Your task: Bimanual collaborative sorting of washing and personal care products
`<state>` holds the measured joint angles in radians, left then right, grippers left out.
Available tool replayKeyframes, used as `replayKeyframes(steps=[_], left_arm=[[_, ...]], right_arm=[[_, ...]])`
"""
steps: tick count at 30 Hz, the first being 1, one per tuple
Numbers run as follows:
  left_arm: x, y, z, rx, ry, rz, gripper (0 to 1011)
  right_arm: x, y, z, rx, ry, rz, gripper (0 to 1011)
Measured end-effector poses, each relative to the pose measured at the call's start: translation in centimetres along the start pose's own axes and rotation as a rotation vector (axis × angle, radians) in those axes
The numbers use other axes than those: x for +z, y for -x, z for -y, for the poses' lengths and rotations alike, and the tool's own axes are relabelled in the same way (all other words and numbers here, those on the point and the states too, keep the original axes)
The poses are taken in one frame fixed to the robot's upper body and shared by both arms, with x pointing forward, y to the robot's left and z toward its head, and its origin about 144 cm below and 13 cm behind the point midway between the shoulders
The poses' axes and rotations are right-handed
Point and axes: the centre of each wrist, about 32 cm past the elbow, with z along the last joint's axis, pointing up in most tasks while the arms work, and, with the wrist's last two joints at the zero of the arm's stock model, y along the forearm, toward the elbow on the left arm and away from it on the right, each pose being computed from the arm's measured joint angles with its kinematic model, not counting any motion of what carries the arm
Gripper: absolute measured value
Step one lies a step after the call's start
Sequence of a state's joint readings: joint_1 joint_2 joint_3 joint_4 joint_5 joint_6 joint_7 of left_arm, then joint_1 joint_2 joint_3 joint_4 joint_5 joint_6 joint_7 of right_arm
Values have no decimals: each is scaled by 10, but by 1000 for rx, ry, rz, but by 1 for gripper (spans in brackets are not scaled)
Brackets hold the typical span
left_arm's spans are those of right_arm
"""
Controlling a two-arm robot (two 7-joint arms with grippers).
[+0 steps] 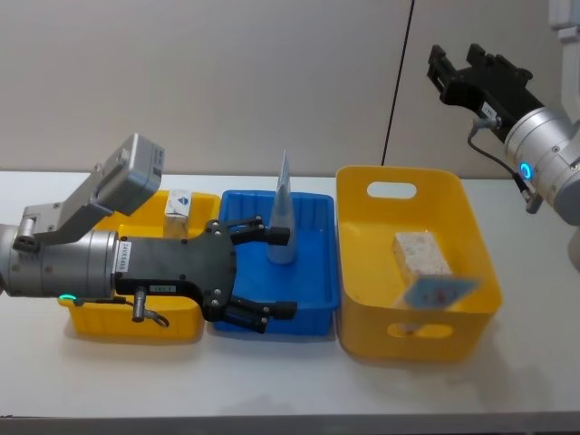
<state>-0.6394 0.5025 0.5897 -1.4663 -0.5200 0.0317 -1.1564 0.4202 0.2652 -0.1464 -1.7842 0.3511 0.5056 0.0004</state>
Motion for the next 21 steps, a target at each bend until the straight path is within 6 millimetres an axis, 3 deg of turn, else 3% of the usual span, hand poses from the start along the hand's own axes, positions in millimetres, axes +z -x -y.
replayKeyframes(steps=[9,16,21], left_arm=[[0,0,0,0,0,0,1001],[0,0,0,0,0,0,1001],[0,0,0,0,0,0,1001]], right_arm=[[0,0,0,-2,0,1,825],[0,-1,0,-2,1,1,996],[0,-1,1,11,4,0,1002]])
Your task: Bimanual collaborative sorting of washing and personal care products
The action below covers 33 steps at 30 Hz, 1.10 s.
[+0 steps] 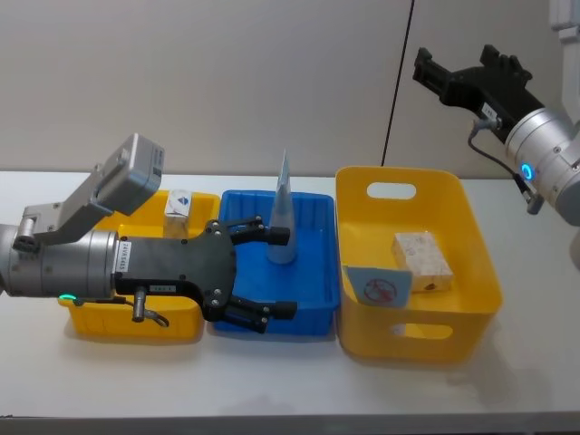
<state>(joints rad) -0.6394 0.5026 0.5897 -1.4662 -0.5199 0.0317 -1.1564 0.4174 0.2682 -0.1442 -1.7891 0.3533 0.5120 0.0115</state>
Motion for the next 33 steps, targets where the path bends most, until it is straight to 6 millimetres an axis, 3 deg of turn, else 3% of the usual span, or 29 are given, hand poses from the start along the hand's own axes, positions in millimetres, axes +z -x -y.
replayKeyframes(steps=[12,33], left_arm=[[0,0,0,0,0,0,1001],[0,0,0,0,0,0,1001]], right_arm=[[-1,-4,13,109,42,-14,1002],[-22,-14,69,346,129,-13,1002]])
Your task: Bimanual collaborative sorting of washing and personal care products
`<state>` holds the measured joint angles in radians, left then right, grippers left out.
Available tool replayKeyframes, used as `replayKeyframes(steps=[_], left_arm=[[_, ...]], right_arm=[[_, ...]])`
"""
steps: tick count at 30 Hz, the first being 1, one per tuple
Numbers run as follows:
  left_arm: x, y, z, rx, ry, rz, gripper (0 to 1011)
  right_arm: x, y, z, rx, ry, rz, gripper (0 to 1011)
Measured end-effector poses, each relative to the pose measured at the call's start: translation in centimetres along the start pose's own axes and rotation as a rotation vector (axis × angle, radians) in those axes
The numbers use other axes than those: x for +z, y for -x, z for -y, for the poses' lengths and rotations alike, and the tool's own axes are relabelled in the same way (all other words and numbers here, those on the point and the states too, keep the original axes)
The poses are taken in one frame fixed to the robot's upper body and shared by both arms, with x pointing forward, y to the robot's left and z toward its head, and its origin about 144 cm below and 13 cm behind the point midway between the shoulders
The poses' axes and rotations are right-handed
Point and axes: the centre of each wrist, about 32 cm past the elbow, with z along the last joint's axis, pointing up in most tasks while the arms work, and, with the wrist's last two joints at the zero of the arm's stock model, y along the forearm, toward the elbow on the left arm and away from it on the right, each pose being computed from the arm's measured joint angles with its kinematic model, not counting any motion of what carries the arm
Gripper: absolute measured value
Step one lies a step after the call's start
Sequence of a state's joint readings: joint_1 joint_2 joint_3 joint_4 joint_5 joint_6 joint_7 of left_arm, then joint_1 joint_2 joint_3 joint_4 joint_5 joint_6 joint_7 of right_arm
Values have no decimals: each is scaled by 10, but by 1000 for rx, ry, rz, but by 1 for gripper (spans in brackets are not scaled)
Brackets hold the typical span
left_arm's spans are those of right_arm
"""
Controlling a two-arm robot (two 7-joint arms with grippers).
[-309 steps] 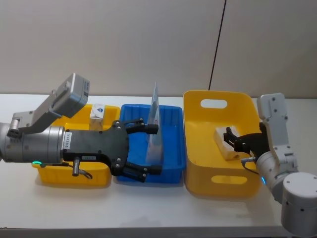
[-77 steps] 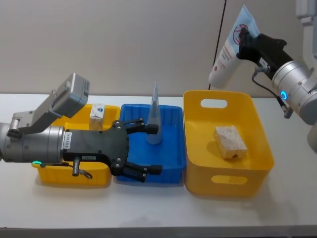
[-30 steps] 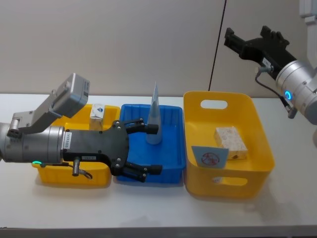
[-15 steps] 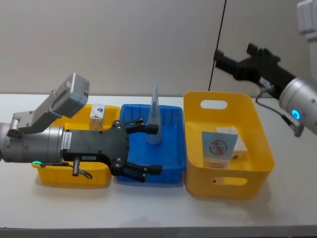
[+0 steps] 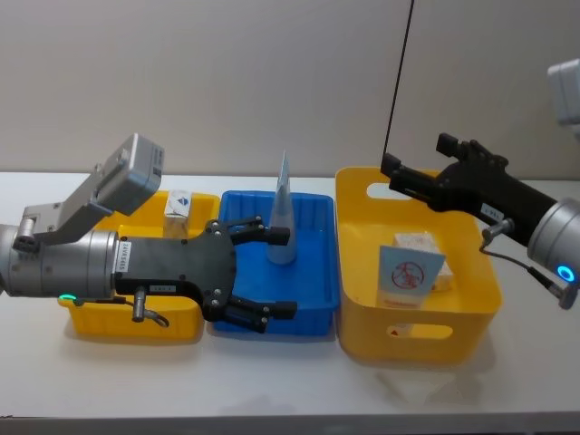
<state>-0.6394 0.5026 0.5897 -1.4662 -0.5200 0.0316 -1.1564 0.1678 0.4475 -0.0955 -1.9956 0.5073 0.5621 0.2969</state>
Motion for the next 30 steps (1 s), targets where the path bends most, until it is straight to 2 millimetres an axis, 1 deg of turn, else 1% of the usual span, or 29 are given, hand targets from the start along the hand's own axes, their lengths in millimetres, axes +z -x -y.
replayKeyframes(steps=[11,30], left_arm=[[0,0,0,0,0,0,1001],[0,0,0,0,0,0,1001]], right_arm=[[-6,4,10,45,12,3,1002],[-9,6,16,68,20,4,1002]])
